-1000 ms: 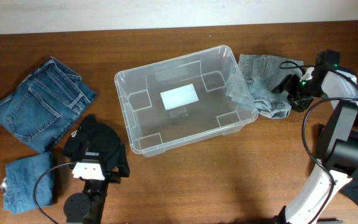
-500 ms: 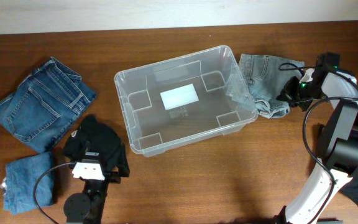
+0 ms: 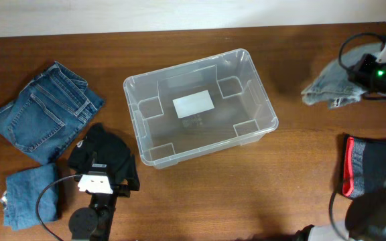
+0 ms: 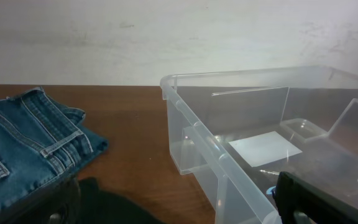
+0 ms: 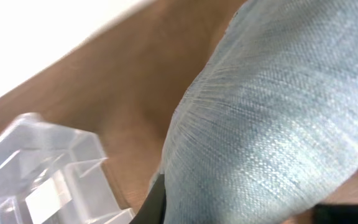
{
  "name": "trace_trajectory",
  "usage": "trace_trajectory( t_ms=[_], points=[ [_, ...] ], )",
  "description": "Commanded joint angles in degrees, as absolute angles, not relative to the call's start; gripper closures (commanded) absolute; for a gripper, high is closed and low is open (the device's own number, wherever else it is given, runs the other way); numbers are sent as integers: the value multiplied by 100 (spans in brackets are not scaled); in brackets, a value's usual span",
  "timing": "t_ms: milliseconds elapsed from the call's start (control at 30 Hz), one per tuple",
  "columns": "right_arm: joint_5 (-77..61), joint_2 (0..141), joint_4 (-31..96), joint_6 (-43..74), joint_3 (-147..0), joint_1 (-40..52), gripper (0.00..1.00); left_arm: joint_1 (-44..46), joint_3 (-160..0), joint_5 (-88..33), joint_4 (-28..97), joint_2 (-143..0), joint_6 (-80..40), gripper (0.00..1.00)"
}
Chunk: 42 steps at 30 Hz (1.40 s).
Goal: Pack container
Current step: 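Lift the light-blue jeans with the right gripper off the table, then carry the jeans left and lower them into the clear bin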
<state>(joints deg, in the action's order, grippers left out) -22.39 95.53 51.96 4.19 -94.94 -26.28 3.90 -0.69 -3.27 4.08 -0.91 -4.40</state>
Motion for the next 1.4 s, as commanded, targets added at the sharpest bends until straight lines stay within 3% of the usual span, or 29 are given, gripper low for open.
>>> trace_trajectory(
  t_ms=[0,133,333,633,1367],
  points=[
    [-3415,8836,5011,-574,-9647,-2429,96,397,-54,-427,436,-73,-515,0],
    [-4810,8281,4851,-1181,-9647,-2150,96,397,-54,-427,436,-73,-515,0],
    [-4821,8152,5245,-2084,-9644,-985,96,397,-54,-429,436,-73,-515,0],
    [-3079,8538,5889,-2379,-9640,716,96,397,-54,-427,436,-73,-515,0],
    [-987,9336,6971,-2102,-9640,851,96,397,-54,-427,436,-73,-515,0]
  ],
)
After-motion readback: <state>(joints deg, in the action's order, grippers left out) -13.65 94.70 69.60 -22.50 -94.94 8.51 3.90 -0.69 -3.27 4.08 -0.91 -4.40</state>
